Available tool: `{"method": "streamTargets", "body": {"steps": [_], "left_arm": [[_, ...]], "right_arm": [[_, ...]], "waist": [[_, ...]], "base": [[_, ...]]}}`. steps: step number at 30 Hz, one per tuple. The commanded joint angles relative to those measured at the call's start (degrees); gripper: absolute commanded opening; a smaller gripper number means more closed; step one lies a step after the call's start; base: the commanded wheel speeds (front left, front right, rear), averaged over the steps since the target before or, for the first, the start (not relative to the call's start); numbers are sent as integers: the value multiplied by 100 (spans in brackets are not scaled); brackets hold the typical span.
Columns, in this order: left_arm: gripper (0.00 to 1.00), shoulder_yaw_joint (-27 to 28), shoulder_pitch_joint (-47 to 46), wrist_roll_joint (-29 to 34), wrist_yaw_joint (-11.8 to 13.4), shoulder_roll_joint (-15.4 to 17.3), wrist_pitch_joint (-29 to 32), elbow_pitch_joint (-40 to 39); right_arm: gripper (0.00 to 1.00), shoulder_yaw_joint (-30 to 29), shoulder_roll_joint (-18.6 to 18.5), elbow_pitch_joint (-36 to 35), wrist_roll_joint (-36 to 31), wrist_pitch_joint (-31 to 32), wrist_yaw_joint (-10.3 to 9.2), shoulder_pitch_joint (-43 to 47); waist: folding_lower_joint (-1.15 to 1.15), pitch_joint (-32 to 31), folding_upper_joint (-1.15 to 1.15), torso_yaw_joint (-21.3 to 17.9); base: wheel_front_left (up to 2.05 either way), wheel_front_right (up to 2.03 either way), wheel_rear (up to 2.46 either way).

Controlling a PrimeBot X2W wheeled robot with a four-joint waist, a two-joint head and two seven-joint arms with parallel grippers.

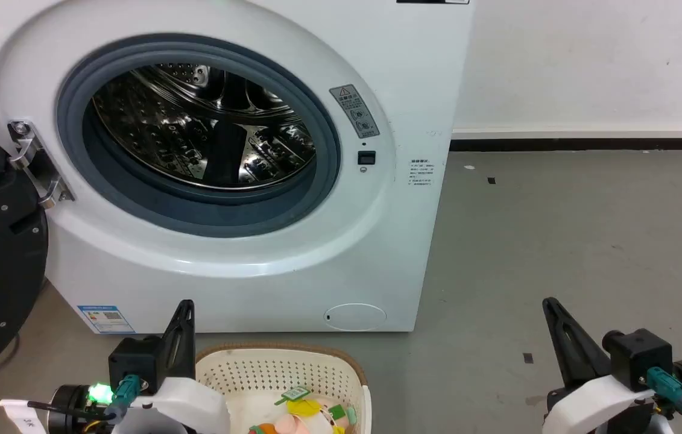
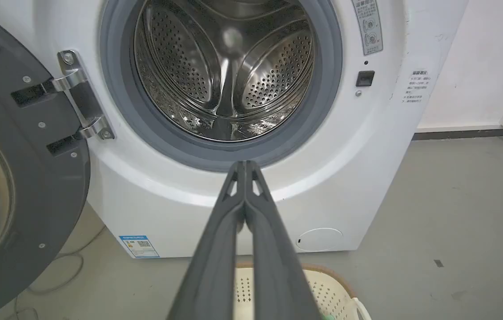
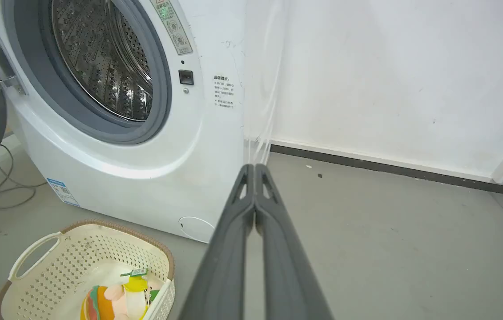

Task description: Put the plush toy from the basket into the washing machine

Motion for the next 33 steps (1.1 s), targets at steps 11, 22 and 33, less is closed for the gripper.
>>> {"method": "streamTargets", "body": {"steps": [11,22,33], "left_arm": [[100,0,0,0,0,0,0,0],[100,-51,21,-50,17,0,-89,36],[100,-155,-41,-106,-27,5,-220,284]], "right_arm": [[100,0,0,0,0,0,0,0],[100,0,0,11,56,-87,0,3],[100,-14,0,16,132,-219,1,-39]], "waist": [[0,0,0,0],[0,17,0,-6],[0,153,0,-28]], "base": [[0,0,0],[0,0,0],[0,0,0]]}}
